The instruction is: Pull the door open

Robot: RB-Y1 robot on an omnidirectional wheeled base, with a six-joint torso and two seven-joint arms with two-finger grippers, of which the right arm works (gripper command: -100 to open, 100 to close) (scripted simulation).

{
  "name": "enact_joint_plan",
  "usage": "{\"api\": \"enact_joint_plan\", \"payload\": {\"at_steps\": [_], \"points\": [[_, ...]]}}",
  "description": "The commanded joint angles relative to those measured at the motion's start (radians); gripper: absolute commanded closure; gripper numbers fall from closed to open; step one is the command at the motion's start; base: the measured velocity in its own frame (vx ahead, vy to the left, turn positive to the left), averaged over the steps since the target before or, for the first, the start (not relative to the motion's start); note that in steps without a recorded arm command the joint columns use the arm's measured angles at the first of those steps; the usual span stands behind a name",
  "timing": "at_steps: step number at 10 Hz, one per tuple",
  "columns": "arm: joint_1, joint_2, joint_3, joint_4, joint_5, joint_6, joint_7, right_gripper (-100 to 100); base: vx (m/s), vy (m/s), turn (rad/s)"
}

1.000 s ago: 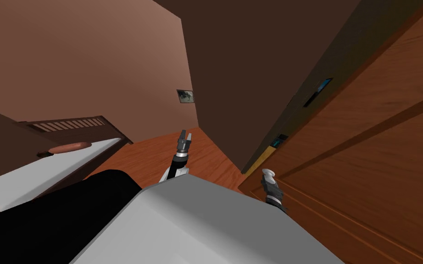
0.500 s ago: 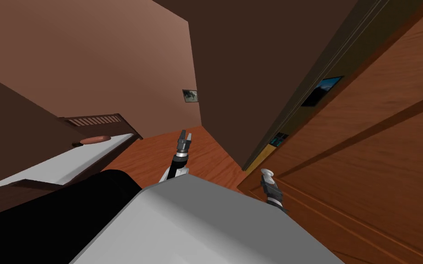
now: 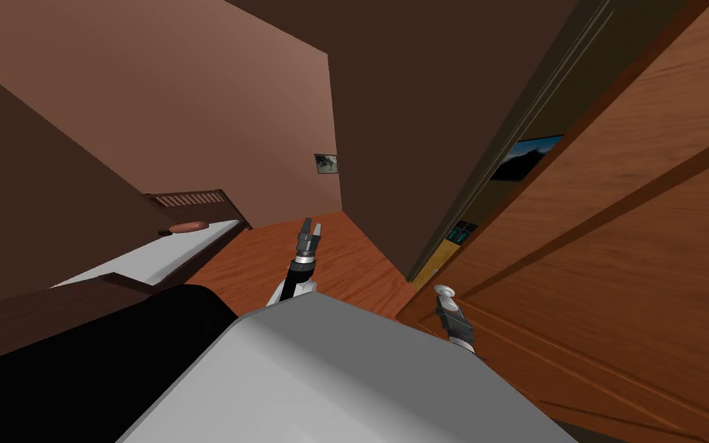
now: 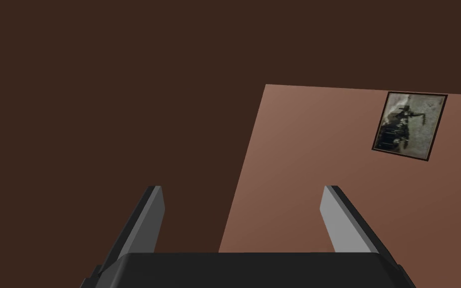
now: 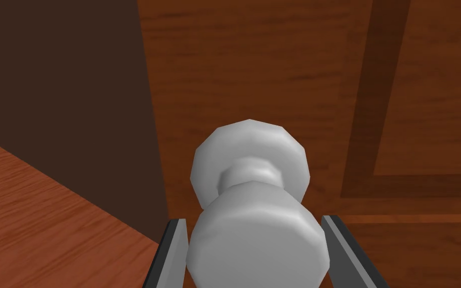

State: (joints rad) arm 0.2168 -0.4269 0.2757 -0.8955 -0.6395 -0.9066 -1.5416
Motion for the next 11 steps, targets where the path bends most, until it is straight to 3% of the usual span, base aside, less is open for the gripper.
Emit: {"api": "enact_joint_plan", "payload": {"at_steps": [1, 7, 8, 11], "points": [[0.008, -0.012, 0.012, -0.004, 0.006, -0.014, -0.014, 100, -0.224, -0.042, 0.119], [0.049, -0.071, 0.075, -0.008, 0.036, -0.081, -0.086, 100, -0.21, -0.028, 0.113], [0.042, -0.065, 0.071, -0.003, 0.034, -0.073, -0.079, 100, -0.093, 0.001, 0.024], [0.062, -0.09, 0.101, 0.008, 0.05, -0.117, -0.113, 100, -0.184, -0.05, 0.124]]}}
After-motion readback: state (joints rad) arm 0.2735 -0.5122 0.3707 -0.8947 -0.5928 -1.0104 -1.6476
